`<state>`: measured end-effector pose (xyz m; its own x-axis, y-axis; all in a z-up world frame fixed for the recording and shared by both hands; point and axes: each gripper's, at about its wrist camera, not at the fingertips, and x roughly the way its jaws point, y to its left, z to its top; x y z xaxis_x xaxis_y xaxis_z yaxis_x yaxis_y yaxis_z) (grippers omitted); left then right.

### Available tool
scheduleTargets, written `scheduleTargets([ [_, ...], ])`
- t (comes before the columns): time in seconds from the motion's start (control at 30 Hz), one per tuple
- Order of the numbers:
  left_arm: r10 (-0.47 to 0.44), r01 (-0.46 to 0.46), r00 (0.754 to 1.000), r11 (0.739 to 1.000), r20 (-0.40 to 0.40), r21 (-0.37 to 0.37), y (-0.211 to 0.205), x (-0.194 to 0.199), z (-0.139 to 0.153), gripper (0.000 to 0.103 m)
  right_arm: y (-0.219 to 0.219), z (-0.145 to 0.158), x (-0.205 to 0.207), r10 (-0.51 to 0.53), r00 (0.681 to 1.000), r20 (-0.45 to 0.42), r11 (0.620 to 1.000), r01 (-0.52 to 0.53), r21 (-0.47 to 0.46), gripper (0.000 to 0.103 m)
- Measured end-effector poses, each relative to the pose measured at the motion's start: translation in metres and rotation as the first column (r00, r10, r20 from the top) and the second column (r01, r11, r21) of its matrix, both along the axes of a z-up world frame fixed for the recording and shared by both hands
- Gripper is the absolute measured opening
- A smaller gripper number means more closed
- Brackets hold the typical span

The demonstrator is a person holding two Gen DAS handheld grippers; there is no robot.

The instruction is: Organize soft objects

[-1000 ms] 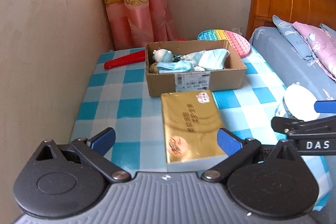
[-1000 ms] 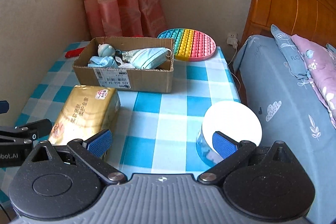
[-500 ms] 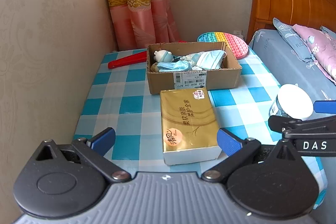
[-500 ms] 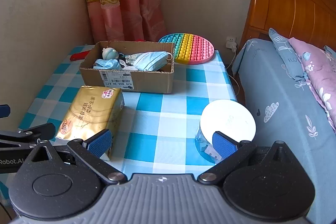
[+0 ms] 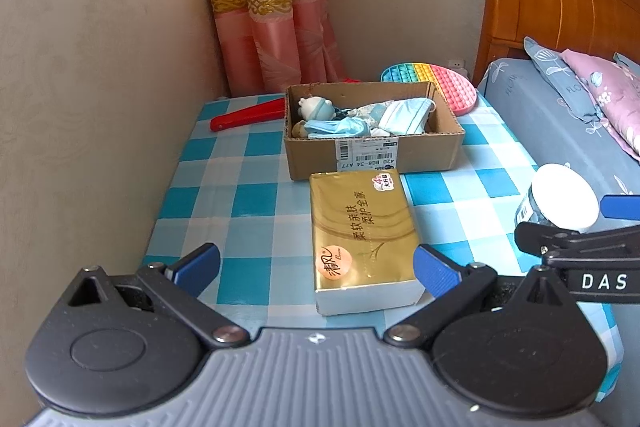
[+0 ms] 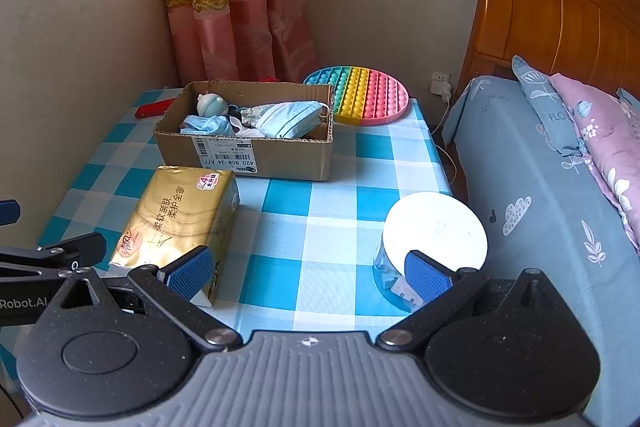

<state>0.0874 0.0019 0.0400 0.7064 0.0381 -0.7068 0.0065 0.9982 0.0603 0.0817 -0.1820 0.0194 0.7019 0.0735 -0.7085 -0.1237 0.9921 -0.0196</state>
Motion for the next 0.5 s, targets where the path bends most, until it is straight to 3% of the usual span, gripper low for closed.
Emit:
scheduleTargets([
  [0.5, 0.003, -0.003, 1.0, 1.0, 0.004, 0.003, -0.0005, 0.0006, 0.0009, 0.102, -0.0015, 0.0031, -0.0007, 0.006, 1.0, 0.007, 1.0, -0.006, 0.003, 0.103],
])
